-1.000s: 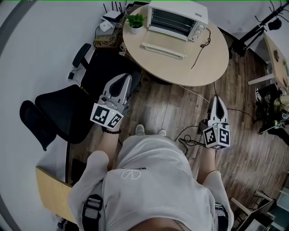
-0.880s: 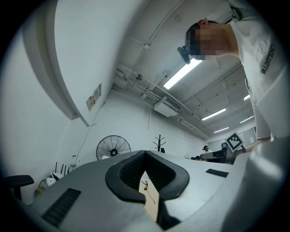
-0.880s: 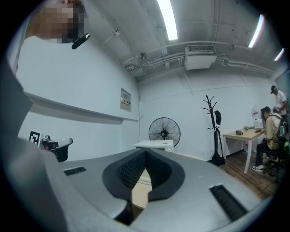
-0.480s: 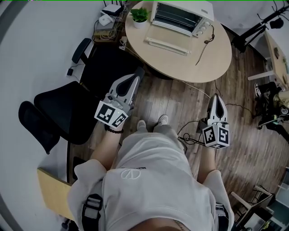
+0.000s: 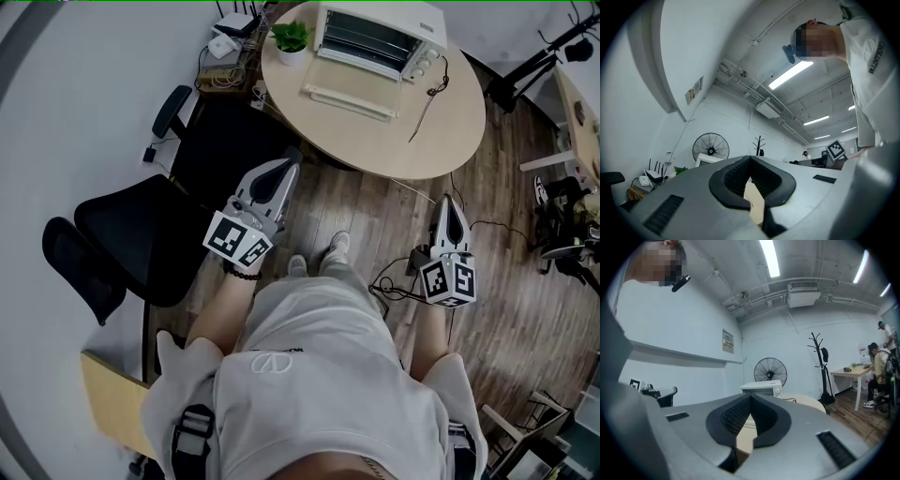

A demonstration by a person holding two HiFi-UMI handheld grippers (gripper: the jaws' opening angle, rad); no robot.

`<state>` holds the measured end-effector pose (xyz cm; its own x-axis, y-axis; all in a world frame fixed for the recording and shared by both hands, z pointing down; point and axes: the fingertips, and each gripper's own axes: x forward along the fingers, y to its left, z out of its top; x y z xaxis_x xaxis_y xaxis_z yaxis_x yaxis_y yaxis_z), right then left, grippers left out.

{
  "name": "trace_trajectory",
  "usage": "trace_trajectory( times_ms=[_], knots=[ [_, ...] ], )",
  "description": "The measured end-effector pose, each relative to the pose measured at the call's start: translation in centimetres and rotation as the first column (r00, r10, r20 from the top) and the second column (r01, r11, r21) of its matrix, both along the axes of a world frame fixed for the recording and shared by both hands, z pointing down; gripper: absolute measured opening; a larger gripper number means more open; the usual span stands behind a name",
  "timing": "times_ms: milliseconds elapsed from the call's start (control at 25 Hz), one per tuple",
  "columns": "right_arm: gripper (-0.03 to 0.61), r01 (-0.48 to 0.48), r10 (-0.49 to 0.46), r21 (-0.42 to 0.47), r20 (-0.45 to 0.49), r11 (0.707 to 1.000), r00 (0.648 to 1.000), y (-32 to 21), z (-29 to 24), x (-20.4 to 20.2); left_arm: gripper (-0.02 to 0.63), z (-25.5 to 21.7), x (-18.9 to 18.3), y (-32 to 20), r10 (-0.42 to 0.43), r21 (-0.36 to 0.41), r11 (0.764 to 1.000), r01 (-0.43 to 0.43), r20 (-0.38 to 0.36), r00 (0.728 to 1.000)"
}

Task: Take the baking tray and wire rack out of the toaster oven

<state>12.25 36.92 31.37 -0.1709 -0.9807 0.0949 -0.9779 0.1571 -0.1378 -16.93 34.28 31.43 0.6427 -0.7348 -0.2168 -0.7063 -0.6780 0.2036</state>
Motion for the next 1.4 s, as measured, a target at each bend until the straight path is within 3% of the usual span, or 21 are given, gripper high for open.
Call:
trace_trajectory(
  times_ms=[960, 1400],
  knots=[
    [-0.005, 0.16, -0.159, -0.025, 0.054, 0.987, 0.986, -14.8, 2.7, 8.3, 0.002, 0.5, 14.0, -12.3, -0.006, -0.028, 1.0, 0.008, 0.049, 0.999],
    [-0.005, 0.227, -0.222, -0.08, 0.064, 0.971, 0.973, -19.5, 5.2, 9.2, 0.002, 1.7, 15.2, -15.9, -0.066, -0.064, 0.995, 0.07, 0.066, 0.996]
  ],
)
